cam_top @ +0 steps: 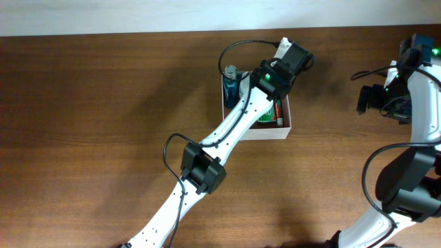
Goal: Pack container
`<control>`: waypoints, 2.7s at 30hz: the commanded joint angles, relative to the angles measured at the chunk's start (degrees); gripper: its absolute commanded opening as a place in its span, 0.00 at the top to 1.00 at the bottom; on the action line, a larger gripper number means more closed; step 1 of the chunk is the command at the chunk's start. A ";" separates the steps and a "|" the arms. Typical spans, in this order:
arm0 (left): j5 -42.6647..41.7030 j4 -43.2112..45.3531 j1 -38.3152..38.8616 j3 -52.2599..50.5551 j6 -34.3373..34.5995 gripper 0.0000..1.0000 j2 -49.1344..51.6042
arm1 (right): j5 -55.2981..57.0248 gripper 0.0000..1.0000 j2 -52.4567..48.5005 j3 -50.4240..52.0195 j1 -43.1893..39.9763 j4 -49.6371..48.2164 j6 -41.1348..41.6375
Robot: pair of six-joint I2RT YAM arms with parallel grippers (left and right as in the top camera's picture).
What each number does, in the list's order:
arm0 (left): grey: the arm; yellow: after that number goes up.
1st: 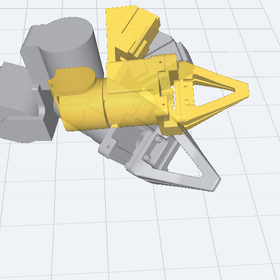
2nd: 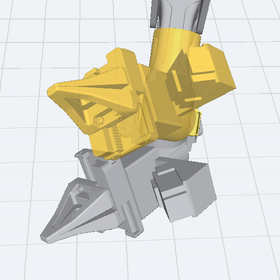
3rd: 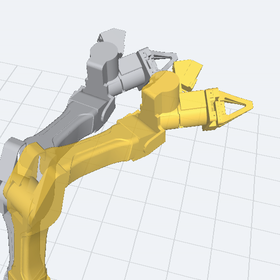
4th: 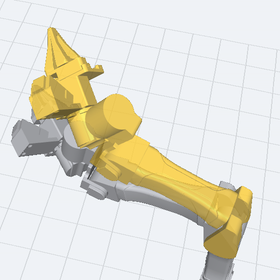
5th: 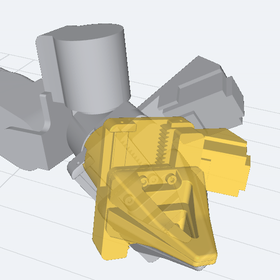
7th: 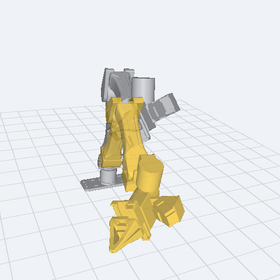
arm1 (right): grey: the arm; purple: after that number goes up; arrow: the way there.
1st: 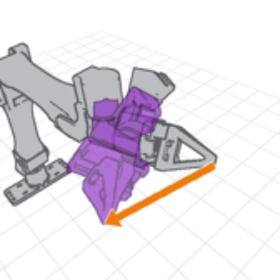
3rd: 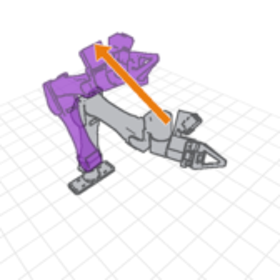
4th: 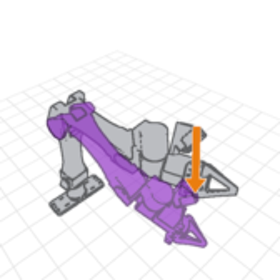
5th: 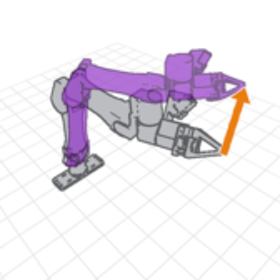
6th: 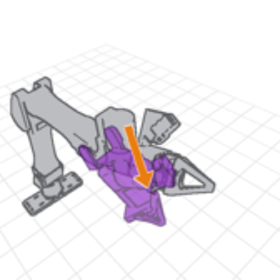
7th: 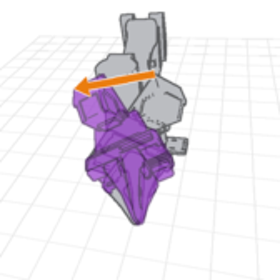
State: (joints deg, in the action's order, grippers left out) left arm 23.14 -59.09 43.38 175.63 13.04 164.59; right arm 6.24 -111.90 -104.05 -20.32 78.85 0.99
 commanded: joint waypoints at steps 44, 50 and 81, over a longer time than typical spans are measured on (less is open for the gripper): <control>-1.95 -37.62 -16.72 -5.42 -2.08 0.01 -49.70 | 0.90 0.01 1.81 -0.59 0.00 -0.17 -0.35; -2.21 -37.59 -22.03 -23.43 -1.01 0.01 -62.62 | 0.90 0.01 1.81 -0.59 0.00 -0.17 -0.35; -9.64 -36.85 -23.67 -47.87 -0.31 0.01 -69.96 | 0.90 0.01 1.81 -0.59 0.00 -0.17 -0.35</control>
State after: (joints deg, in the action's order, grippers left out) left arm 13.47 -96.55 19.79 131.94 14.00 95.20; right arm 6.22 -111.90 -104.05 -20.32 78.85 0.99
